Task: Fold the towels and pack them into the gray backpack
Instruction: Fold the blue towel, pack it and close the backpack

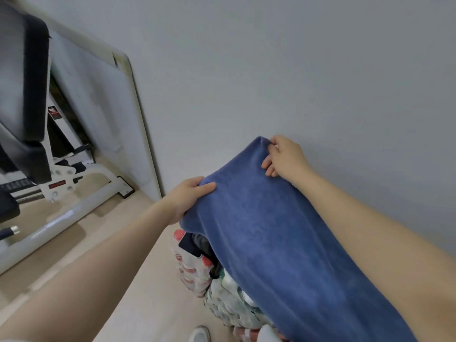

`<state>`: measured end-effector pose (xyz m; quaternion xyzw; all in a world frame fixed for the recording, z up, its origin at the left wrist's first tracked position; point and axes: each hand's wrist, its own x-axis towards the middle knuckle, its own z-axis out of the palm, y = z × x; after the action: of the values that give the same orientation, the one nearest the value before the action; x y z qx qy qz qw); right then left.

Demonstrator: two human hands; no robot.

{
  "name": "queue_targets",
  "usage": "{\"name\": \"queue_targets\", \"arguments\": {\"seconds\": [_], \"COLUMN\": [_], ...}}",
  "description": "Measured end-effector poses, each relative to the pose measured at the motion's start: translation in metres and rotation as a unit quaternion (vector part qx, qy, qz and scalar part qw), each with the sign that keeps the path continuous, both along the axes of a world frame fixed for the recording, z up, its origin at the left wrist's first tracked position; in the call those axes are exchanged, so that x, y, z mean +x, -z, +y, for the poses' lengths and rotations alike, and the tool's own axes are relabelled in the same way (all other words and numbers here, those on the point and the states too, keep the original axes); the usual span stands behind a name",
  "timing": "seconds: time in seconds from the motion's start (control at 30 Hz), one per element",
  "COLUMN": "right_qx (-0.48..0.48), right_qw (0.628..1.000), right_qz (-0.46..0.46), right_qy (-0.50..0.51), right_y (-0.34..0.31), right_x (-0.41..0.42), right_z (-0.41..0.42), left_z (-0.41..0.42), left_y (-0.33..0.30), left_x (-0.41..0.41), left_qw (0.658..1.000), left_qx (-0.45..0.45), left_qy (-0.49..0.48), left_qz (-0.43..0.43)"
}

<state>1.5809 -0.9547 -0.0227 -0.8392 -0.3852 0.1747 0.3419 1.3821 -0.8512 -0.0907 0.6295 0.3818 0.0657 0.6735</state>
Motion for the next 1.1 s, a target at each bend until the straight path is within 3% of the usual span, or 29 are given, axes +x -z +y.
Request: {"name": "queue_targets", "arguments": {"seconds": [0.2, 0.3, 0.6, 0.7, 0.8, 0.97, 1.03, 1.1], "right_qx": [-0.018, -0.03, -0.083, -0.026, 0.064, 0.1, 0.085, 0.052], "right_qw": [0.98, 0.971, 0.981, 0.998, 0.991, 0.967, 0.967, 0.98], "right_qz": [-0.194, -0.237, -0.175, -0.046, 0.115, 0.225, 0.222, 0.16], "right_qy": [-0.039, -0.017, -0.005, 0.017, 0.027, 0.066, 0.097, 0.11], "right_y": [-0.021, -0.022, -0.036, -0.044, -0.044, -0.042, -0.038, -0.031], "right_x": [-0.006, 0.001, 0.031, 0.033, 0.031, 0.032, 0.036, 0.039], "right_z": [0.028, 0.027, -0.076, -0.128, -0.185, -0.275, -0.303, -0.326], "left_z": [0.018, 0.015, -0.058, -0.102, -0.153, -0.232, -0.26, -0.284], "left_y": [-0.041, -0.052, -0.068, -0.075, -0.078, -0.077, -0.078, -0.076], "left_x": [-0.006, -0.009, 0.003, 0.015, 0.026, 0.039, 0.041, 0.043], "left_qw": [0.991, 0.988, 0.981, 0.973, 0.961, 0.948, 0.938, 0.931], "left_qx": [0.018, 0.027, -0.019, -0.034, -0.029, -0.002, 0.001, 0.004], "left_qy": [-0.069, -0.066, 0.08, 0.149, 0.213, 0.284, 0.318, 0.342], "left_qz": [-0.11, -0.134, -0.178, -0.174, -0.171, -0.143, -0.138, -0.13]}}
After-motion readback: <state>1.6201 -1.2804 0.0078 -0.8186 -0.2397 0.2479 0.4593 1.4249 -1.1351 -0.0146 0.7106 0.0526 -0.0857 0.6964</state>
